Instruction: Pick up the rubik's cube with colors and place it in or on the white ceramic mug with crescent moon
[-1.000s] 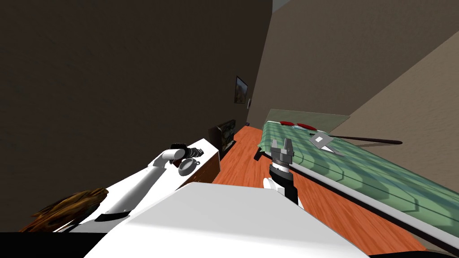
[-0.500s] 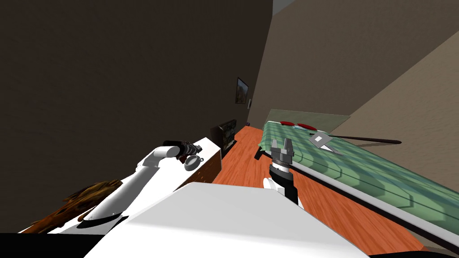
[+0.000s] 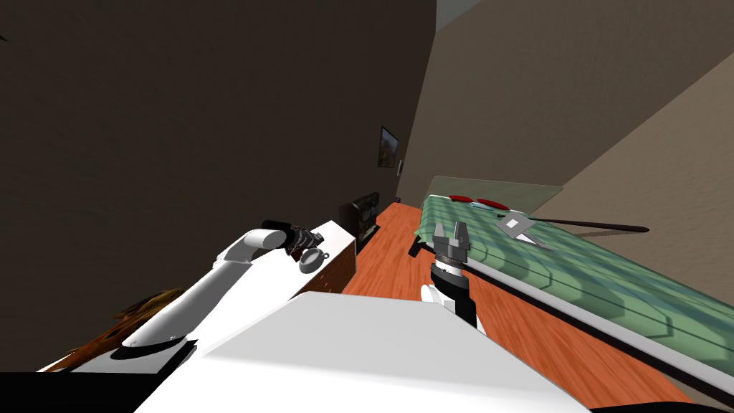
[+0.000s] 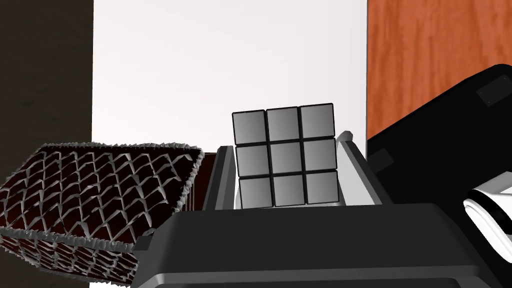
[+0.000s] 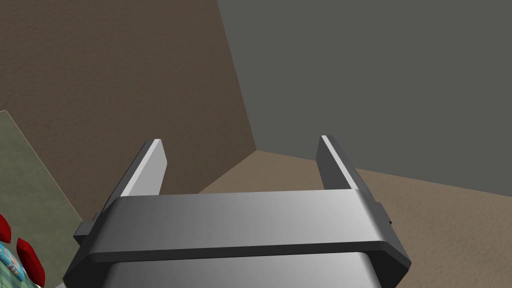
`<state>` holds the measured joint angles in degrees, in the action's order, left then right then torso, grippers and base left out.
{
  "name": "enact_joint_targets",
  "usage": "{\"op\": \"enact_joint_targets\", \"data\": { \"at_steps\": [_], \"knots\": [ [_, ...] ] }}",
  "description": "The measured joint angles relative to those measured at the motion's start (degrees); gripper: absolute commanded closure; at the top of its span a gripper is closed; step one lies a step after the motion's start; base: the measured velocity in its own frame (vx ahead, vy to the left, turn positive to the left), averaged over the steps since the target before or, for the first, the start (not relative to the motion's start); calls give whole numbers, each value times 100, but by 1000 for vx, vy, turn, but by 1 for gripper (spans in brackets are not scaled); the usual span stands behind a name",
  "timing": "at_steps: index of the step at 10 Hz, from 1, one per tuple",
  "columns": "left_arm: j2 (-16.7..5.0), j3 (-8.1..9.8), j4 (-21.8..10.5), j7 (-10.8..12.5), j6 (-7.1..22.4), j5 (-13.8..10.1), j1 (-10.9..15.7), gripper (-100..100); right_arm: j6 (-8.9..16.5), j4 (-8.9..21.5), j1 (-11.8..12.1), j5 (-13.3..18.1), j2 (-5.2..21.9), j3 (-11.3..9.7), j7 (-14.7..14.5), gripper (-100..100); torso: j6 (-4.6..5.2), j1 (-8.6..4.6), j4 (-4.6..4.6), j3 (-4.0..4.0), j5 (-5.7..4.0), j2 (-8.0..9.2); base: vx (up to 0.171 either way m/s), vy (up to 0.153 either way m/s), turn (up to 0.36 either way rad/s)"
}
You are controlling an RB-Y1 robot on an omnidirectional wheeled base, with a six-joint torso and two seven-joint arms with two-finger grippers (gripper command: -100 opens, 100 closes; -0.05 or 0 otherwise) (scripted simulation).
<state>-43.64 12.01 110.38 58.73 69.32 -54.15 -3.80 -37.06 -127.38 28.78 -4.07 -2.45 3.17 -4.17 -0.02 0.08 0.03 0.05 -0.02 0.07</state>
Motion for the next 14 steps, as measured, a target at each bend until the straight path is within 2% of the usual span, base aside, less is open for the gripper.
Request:
{"op": "enact_joint_targets", "data": {
  "at_steps": [2, 10, 11, 14],
  "knots": [
    [-189, -93, 21, 142, 209, -139, 33, 100, 0, 0, 0, 0, 0, 0, 0, 0, 2, 4, -5, -3, 3, -2, -3, 42, 8],
    [-862, -663, -28, 785, 1033, -522, 272, 100, 0, 0, 0, 0, 0, 0, 0, 0, 2, -7, -13, -13, 6, -12, -1, 29, -6],
    [-868, -673, -24, 809, 1062, -529, 270, -100, 0, 0, 0, 0, 0, 0, 0, 0, 3, -11, -11, -12, 4, -13, 0, 0, 0],
    [-867, -672, -25, 807, 1061, -529, 270, -100, 0, 0, 0, 0, 0, 0, 0, 0, 3, -13, -11, -12, 3, -13, 0, 0, 0]
  ]
}}
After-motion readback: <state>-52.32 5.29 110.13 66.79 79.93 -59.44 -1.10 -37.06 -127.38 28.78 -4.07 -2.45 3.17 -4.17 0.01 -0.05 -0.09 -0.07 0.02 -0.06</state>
